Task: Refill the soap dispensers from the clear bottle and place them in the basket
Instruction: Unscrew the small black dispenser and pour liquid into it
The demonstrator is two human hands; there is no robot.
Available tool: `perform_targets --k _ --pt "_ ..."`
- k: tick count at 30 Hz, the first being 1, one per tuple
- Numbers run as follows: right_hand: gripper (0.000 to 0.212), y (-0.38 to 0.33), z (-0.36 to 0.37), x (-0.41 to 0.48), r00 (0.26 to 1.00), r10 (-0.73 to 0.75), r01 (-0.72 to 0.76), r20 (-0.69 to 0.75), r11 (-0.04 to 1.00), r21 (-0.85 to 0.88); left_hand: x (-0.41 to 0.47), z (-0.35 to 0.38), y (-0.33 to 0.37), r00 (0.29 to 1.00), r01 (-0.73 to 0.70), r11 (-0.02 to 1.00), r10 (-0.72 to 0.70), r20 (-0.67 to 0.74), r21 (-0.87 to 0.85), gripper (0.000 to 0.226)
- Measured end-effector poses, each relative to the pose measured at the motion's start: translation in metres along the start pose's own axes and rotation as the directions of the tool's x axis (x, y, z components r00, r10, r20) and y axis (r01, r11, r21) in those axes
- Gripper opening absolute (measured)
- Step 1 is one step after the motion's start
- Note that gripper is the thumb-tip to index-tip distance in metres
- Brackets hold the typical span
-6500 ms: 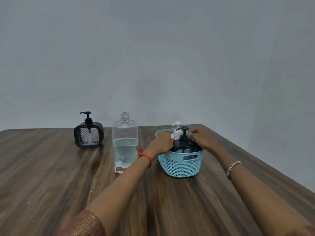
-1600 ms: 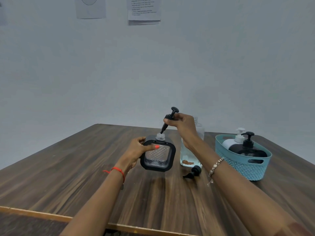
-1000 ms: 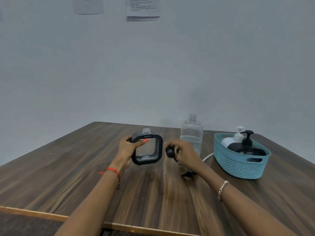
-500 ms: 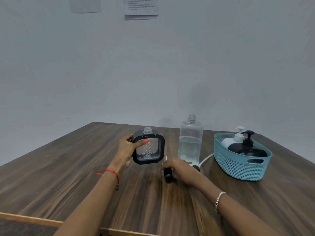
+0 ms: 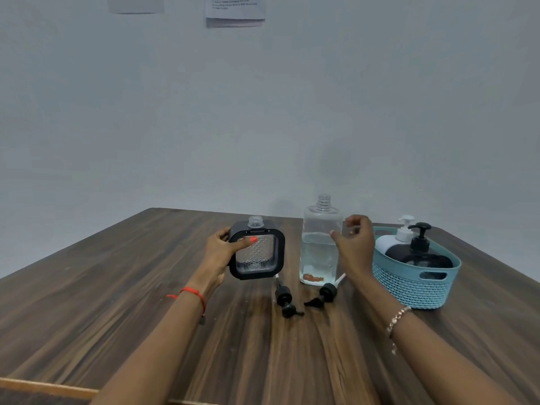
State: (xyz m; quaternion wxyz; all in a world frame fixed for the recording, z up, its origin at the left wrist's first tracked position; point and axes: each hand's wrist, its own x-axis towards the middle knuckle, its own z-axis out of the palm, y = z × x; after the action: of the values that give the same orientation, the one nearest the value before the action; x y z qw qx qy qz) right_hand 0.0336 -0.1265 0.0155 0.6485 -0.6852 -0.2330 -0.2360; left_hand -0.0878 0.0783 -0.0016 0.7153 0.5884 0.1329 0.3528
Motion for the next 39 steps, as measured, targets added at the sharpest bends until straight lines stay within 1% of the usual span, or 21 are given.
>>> perform_targets --k 2,3,4,5,6,8,9,10,11,12,14,16,17,19,21,24,28,33,36,39 --pt "0.062 0.009 -0.001 0.012 0.988 0.117 -0.119 0.101 0.993 0.011 0.001 0.002 0.000 1.000 -0.001 1.000 0.001 0.006 -0.009 0.034" --pt "0.076 0.015 -0.001 0.018 0.969 0.182 -0.184 0.165 0.983 -0.005 0.001 0.004 0.000 1.000 -0.001 1.000 0.001 0.008 -0.014 0.035" --pt "0.084 0.019 0.000 0.023 0.944 0.241 -0.244 0.226 0.970 -0.017 0.002 0.005 0.000 1.000 -0.002 1.000 0.002 0.013 -0.014 0.036" --pt "0.086 0.023 0.002 0.027 0.911 0.288 -0.297 0.293 0.955 -0.015 0.002 0.007 0.000 1.000 -0.002 1.000 0.002 0.019 -0.015 0.037" --pt "0.080 0.025 0.003 0.029 0.873 0.322 -0.341 0.365 0.940 -0.015 0.002 0.008 0.000 1.000 -0.002 1.000 0.002 0.026 -0.013 0.036" --pt "0.060 0.029 0.009 0.031 0.803 0.354 -0.387 0.479 0.921 -0.032 0.002 0.011 -0.001 0.999 0.004 1.000 -0.003 0.044 -0.012 0.033" --pt "0.055 0.032 0.011 0.031 0.787 0.357 -0.397 0.503 0.917 -0.028 0.002 0.012 -0.001 0.999 0.007 1.000 -0.006 0.050 -0.014 0.031" --pt "0.056 0.036 0.014 0.032 0.786 0.364 -0.406 0.500 0.914 -0.027 0.004 0.014 -0.002 0.999 0.010 1.000 -0.009 0.054 -0.015 0.029" --pt "0.061 0.039 0.016 0.034 0.796 0.372 -0.405 0.477 0.913 -0.036 0.005 0.014 -0.002 0.998 0.015 1.000 -0.014 0.057 -0.018 0.029" --pt "0.067 0.040 0.018 0.035 0.814 0.378 -0.385 0.441 0.920 -0.077 0.007 0.015 -0.002 0.998 0.017 1.000 -0.016 0.062 -0.017 0.029" --pt "0.075 0.037 0.021 0.038 0.846 0.361 -0.291 0.392 0.929 -0.227 0.010 0.015 -0.001 0.998 0.017 1.000 -0.016 0.066 -0.005 0.032" --pt "0.071 0.025 0.021 0.040 0.869 0.302 -0.174 0.393 0.929 -0.328 0.012 0.015 0.000 0.998 0.003 1.000 -0.004 0.059 0.015 0.033" --pt "0.069 0.018 0.022 0.042 0.881 0.259 -0.131 0.395 0.937 -0.323 0.013 0.014 0.002 0.999 -0.002 1.000 0.001 0.053 0.028 0.035" --pt "0.064 0.004 0.023 0.048 0.908 0.178 -0.089 0.381 0.967 -0.239 0.016 0.013 0.004 0.999 -0.009 0.999 0.007 0.035 0.053 0.040" --pt "0.066 -0.009 0.024 0.056 0.927 0.092 -0.027 0.363 0.983 -0.181 0.018 0.014 0.006 1.000 -0.023 0.997 0.022 0.011 0.067 0.040" --pt "0.078 -0.028 0.027 0.064 0.920 -0.024 0.129 0.391 0.962 -0.243 0.019 0.016 0.007 0.998 -0.050 0.995 0.053 -0.027 0.083 0.043" --pt "0.083 -0.037 0.022 0.065 0.901 -0.117 0.270 0.417 0.905 -0.330 0.017 0.019 0.007 0.996 -0.069 0.991 0.075 -0.055 0.115 0.047" --pt "0.083 -0.041 0.016 0.056 0.882 -0.138 0.366 0.451 0.803 -0.470 0.007 0.028 0.011 0.989 -0.117 0.980 0.130 -0.070 0.159 0.041" --pt "0.084 -0.045 0.011 0.051 0.872 -0.139 0.398 0.469 0.760 -0.514 0.005 0.030 0.011 0.982 -0.150 0.966 0.170 -0.082 0.209 0.045" --pt "0.085 -0.051 0.006 0.048 0.863 -0.147 0.434 0.484 0.706 -0.559 -0.001 0.033 0.012 0.974 -0.178 0.954 0.206 -0.097 0.242 0.042"
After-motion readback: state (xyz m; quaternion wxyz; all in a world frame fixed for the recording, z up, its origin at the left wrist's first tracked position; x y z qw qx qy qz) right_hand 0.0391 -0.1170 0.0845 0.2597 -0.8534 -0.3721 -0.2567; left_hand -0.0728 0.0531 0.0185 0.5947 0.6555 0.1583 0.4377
